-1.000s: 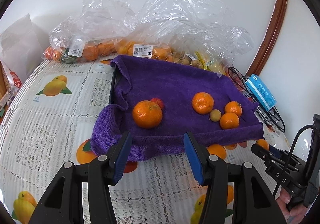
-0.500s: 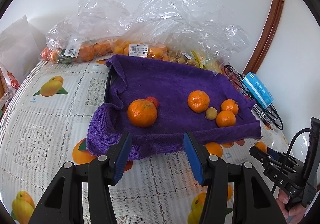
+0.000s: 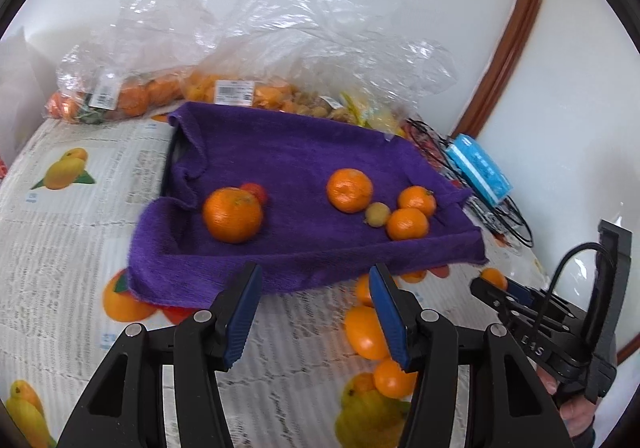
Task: Organize fruits
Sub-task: 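Lift the orange with the right tool while the left tool approaches another orange, then grasp a loose orange with the left tool while the right tool holds its orange, then carry both held oranges over the purple towel, then lower the oranges onto the towel and open both tools, then withdraw both open tools from the towel toward the loose oranges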
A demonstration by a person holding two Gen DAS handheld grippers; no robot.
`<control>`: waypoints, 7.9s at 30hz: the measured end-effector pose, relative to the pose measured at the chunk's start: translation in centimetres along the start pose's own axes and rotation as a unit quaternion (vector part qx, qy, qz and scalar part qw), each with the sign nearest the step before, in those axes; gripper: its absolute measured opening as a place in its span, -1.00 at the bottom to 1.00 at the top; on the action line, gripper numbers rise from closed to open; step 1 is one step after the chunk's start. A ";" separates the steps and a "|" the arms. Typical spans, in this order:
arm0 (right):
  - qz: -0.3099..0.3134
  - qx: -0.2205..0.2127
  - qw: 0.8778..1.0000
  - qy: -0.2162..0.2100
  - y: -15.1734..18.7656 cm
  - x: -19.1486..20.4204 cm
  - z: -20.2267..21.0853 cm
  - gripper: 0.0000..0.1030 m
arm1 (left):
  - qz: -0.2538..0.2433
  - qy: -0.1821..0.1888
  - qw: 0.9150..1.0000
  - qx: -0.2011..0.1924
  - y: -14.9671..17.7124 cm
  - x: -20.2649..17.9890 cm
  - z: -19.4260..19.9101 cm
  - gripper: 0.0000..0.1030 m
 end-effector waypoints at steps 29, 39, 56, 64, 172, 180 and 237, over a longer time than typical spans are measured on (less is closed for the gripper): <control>-0.008 0.003 1.000 -0.012 1.9 -3.1 0.5 -0.31 | -0.046 -0.055 0.995 0.068 3.0 -3.1 -4.0 -0.39; -0.006 0.028 0.999 -0.030 2.2 -2.7 -1.3 -0.31 | -0.075 -0.079 0.992 0.065 3.2 -3.9 -4.4 -0.40; -0.002 0.030 0.999 -0.028 2.3 -2.6 -1.3 -0.33 | -0.046 -0.077 0.995 0.047 2.6 -2.9 -3.2 -0.41; 0.000 0.017 1.000 -0.021 1.1 -1.9 0.2 -0.46 | -0.031 -0.049 0.998 0.018 1.7 -2.7 -1.3 -0.40; 0.045 -0.044 0.997 -0.050 -8.2 2.0 -6.9 -0.37 | 0.019 -0.093 0.995 -0.002 -5.2 0.5 -5.2 -0.41; 0.087 -0.063 0.994 -0.029 -7.6 3.3 -6.6 -0.32 | 0.022 -0.081 0.996 0.000 -5.1 0.7 -5.4 -0.40; 0.018 -0.055 0.995 -0.076 -3.6 2.6 1.1 0.27 | 0.048 -0.090 0.994 -0.035 -3.2 2.6 -0.2 0.16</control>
Point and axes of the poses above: each gripper's, at about its wrist camera, not at the fingertips, and z roughly against the way its jaws point, x to its left, y to its underside, the point moved 1 cm from there along -z, roughly the way its jaws point, and after that the axes turned 1 degree about y, right-handed, at the moved point
